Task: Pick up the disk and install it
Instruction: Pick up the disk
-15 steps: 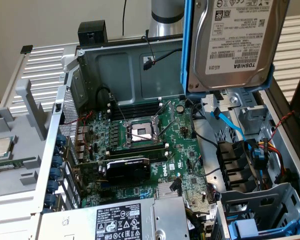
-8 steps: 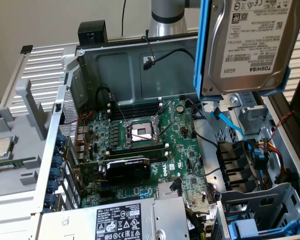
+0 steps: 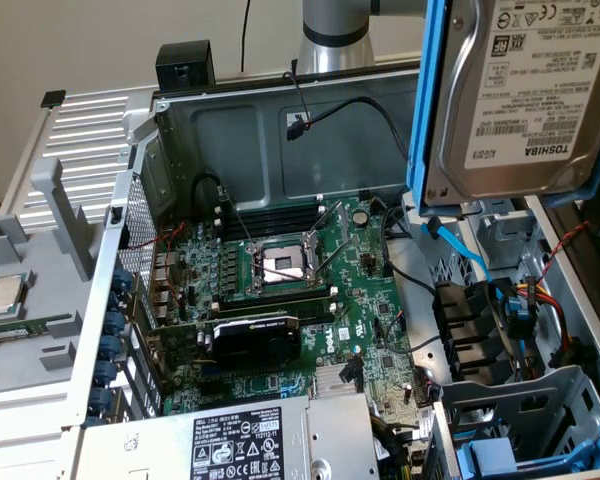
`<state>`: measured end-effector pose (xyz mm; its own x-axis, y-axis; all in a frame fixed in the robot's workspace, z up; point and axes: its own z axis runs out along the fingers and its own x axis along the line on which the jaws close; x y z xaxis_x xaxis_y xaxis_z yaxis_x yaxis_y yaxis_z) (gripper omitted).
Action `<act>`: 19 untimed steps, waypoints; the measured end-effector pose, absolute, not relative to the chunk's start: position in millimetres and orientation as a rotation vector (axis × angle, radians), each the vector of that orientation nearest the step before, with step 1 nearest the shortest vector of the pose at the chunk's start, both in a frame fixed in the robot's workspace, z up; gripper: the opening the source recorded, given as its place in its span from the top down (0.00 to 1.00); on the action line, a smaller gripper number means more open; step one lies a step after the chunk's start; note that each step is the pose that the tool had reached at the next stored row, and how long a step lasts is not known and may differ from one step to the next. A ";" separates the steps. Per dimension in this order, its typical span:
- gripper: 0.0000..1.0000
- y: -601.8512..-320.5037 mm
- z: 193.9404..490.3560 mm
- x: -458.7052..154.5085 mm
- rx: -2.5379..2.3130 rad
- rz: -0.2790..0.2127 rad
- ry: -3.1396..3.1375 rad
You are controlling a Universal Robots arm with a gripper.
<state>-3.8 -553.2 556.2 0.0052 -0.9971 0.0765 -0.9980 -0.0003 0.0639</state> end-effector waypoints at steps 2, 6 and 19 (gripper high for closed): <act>0.63 -557.4 556.2 -2.1 2.154 0.014 -2.148; 0.63 -565.9 556.2 2.7 2.154 0.015 -2.149; 0.63 -585.5 554.0 22.6 2.156 0.011 -2.154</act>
